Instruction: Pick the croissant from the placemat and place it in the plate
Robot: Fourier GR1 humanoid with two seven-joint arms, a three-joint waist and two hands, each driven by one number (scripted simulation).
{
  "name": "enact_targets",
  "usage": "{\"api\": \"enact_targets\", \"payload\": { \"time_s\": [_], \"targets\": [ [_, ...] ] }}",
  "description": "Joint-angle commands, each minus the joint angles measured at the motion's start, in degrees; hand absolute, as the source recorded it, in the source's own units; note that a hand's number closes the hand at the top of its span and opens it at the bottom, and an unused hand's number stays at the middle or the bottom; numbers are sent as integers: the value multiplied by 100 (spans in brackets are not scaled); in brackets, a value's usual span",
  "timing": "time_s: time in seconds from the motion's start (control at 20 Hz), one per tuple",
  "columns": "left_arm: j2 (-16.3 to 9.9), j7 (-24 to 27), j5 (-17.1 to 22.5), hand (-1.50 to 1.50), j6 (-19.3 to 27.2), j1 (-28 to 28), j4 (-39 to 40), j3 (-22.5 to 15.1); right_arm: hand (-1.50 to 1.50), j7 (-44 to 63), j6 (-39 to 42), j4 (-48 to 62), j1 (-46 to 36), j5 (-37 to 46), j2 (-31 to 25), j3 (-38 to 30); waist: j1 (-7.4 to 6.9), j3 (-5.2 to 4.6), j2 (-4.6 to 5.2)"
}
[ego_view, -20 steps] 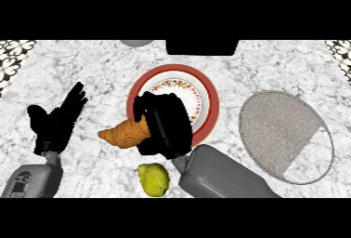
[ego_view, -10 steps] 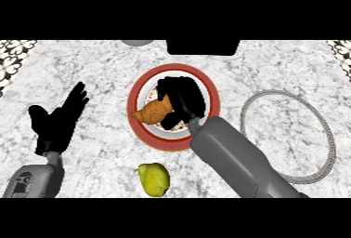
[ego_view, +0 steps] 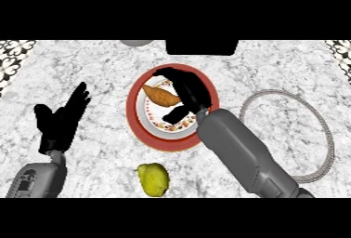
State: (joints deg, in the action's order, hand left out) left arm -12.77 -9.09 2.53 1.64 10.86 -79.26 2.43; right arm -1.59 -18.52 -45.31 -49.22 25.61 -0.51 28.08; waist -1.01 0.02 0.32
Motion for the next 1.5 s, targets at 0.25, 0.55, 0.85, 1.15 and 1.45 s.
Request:
{"api": "enact_targets", "payload": {
  "time_s": [0.25, 0.55, 0.85, 1.15, 1.45],
  "targets": [
    [44, -255, -19, 0, 74, -92, -337, -10, -150, -1057, 373, -1456, 291, -1506, 50, -390, 44, 2, -43],
    [106, -342, -56, 0, 150, 215, -83, 28, -150, -83, 967, -1725, 599, -2798, 51, -581, 72, 0, -27],
    [-161, -179, 69, 0, -205, -442, -556, 196, -150, -101, 2182, -1856, 661, -3090, -309, -1334, 59, -1, -37],
    [105, -361, -7, 0, -100, -228, -540, 138, -150, -1254, 2498, -1308, 1060, -2776, -431, -1695, 74, -1, -30],
    [25, -219, -70, 0, -246, 194, 59, 307, -150, -1298, 2948, -950, 841, -2672, -683, -2112, 87, -2, -24]
  ]
}}
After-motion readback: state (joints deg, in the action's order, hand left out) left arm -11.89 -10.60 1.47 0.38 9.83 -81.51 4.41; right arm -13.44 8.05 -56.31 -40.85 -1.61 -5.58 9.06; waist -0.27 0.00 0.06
